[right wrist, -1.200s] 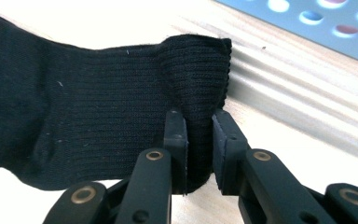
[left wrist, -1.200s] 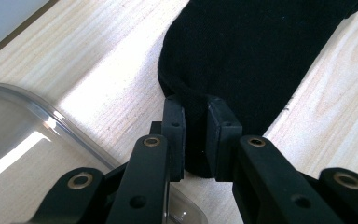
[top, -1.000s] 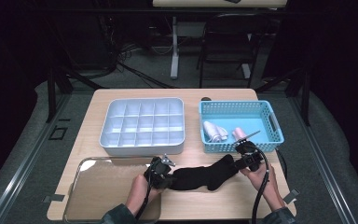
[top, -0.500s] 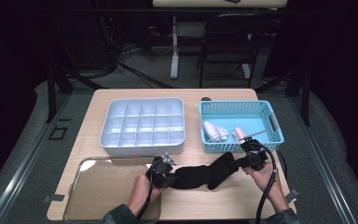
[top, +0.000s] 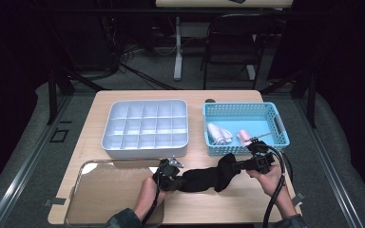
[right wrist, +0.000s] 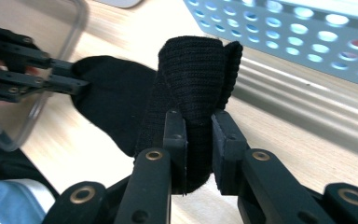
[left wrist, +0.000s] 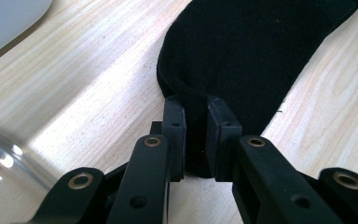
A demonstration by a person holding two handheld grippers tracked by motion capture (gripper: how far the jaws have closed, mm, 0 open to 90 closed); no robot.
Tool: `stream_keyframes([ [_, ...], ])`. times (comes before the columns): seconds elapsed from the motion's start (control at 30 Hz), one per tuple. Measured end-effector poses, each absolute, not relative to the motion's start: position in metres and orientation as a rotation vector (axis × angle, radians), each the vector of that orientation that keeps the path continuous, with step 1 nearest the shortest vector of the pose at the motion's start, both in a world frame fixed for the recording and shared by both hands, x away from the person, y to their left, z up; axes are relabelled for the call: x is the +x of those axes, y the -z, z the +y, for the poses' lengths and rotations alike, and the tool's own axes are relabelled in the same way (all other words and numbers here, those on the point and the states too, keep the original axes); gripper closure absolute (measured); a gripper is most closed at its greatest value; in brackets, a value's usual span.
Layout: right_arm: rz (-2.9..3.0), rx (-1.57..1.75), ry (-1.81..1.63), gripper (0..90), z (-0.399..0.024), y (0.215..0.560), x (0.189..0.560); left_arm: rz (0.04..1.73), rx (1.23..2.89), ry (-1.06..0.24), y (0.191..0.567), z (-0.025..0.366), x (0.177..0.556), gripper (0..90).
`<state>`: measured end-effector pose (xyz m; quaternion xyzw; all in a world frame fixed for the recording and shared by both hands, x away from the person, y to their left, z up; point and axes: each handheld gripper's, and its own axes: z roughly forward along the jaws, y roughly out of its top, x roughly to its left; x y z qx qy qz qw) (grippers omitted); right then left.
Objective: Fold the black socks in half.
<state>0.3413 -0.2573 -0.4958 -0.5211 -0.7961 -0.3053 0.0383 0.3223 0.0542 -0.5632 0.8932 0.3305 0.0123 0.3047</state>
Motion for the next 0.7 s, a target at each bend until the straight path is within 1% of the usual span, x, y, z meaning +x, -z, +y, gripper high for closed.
stream_keyframes([
  [0.4, -2.459, -1.511, 0.972, 78.1, -0.239, 0.49, 0.337, 0.893, 2.338, 0.002, 0.564, 0.052, 0.326, 79.7],
  [0.7, -2.533, -1.454, 0.91, 78.0, -0.206, 0.498, 0.339, 0.902, 2.321, 0.033, 0.565, 0.048, 0.328, 79.6],
])
